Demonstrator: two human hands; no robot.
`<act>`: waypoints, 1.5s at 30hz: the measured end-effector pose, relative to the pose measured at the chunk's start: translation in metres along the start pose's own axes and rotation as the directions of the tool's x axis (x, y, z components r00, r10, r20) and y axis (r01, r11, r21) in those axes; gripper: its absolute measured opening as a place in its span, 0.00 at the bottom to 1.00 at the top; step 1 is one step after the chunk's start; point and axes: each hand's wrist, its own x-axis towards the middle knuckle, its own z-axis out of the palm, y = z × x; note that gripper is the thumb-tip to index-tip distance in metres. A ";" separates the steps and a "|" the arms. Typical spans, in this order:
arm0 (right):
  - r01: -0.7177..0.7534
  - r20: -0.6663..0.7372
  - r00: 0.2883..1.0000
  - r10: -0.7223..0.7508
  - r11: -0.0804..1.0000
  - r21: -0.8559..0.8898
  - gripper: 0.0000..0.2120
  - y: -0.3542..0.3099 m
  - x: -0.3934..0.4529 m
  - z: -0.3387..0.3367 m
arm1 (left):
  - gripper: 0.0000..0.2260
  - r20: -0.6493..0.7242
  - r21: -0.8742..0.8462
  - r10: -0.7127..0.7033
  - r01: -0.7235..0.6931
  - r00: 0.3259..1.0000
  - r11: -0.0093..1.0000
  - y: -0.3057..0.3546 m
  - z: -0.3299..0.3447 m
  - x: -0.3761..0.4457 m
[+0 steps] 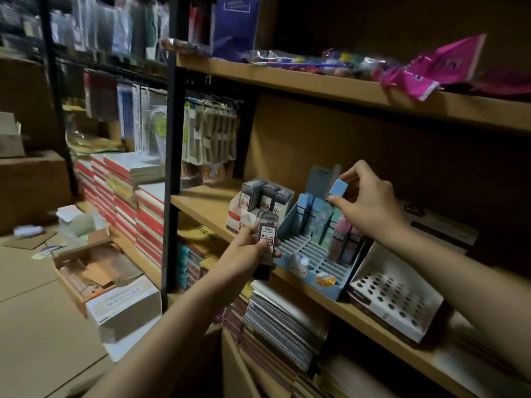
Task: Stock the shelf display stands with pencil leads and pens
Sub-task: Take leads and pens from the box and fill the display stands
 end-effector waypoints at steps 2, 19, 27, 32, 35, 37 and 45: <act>-0.020 0.030 0.999 0.021 0.999 -0.043 0.17 0.000 0.010 0.015 | 0.13 0.002 -0.031 0.004 -0.004 1.000 1.000 0.000 -0.004 0.007; -0.059 0.135 0.985 0.108 0.945 -0.323 0.15 0.019 0.036 0.064 | 0.14 -0.046 -0.071 0.019 -0.022 0.999 0.997 0.001 -0.030 0.028; 0.047 0.103 0.995 0.003 0.879 -0.474 0.14 0.017 0.034 0.071 | 0.13 -0.049 -0.034 0.005 -0.007 0.999 0.999 -0.004 -0.031 0.024; 0.013 0.086 0.996 0.038 0.848 -0.530 0.13 0.013 0.035 0.076 | 0.15 -0.048 0.021 0.024 -0.023 0.999 1.000 0.002 -0.031 0.021; -0.012 0.113 0.990 0.087 0.840 -0.542 0.15 0.010 0.037 0.073 | 0.15 -0.050 0.032 0.043 -0.042 0.998 0.999 0.005 -0.032 0.018; -0.003 0.092 0.994 0.058 0.860 -0.510 0.17 0.006 0.036 0.070 | 0.16 -0.053 0.083 0.055 -0.051 0.997 0.995 0.007 -0.034 0.016; 0.100 0.461 0.877 -0.134 0.990 0.098 0.19 -0.059 0.026 0.078 | 0.16 0.022 0.172 0.114 -0.116 0.993 0.978 0.005 -0.037 0.010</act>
